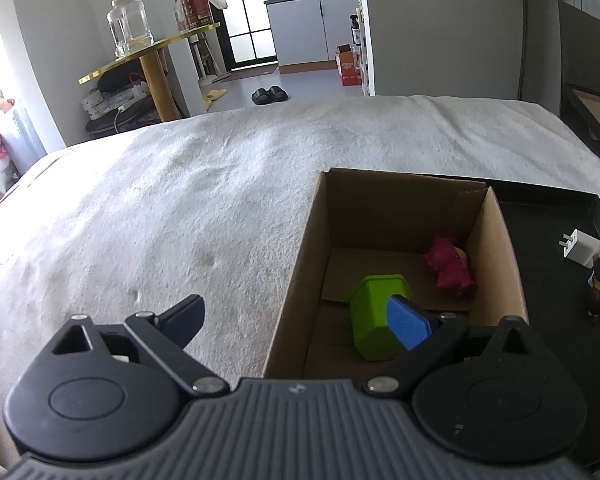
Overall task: Organize rigid objects
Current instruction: 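Carry the perfume bottle and blue doll with the right gripper into the box and release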
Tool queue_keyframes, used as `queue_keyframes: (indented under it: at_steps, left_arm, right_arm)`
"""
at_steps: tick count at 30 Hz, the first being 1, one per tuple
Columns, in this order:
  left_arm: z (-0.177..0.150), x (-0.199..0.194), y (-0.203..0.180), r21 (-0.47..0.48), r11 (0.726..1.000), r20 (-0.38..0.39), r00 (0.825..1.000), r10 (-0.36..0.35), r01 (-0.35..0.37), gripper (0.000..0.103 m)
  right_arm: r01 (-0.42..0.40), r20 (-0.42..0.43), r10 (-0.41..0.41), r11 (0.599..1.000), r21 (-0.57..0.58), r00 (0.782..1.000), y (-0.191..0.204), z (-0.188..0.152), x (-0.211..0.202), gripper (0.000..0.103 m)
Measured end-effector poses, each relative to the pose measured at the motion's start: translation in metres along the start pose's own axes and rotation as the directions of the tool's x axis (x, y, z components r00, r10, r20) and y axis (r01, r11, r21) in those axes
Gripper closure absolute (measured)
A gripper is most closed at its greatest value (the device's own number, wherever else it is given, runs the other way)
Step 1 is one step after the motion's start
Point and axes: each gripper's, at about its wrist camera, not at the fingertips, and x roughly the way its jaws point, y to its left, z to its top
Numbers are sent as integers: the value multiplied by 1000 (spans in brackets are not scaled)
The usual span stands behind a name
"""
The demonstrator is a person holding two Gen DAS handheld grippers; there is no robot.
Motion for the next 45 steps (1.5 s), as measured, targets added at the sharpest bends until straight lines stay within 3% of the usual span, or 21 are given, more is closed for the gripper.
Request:
queue_keyframes:
  at_steps: [7,12,18,20,22,25,39,45]
  left_arm:
    - [-4,3,7,-19,1000,3,1000,-20,20,8]
    - [-5,5,11,-24,998,9,999,-51,51,20]
    - [-9,7,17,-36,996,5,997,-77,77,46]
    - [-9,9,20,-49,994,-6,995,-95,94,73]
    - [-11,12,23,-65,992,-18,994,-107,106,85]
    - [-13,11,25,-69,992,-6,995,-103,102,93]
    - [-14,13,32,-82,988,2,992,-130,129,93]
    - [-13,12,28,-65,990,5,992,-123,123,93]
  right_arm:
    - [-11,35,12,999,-34,999,17,15,-5,45]
    - [-23,57,27,997,-71,998,32,21,-7,45]
    - [-46,76,55,993,-111,996,51,28,-10,45]
    - [-58,81,68,991,-122,994,57,31,-10,45]
    - [-67,86,79,988,-137,993,64,33,-9,45]
    - [-78,92,94,984,-157,991,74,36,-8,45]
    - [-104,108,137,958,-268,985,110,49,6,44]
    - [-82,124,125,949,-306,984,116,53,5,34]
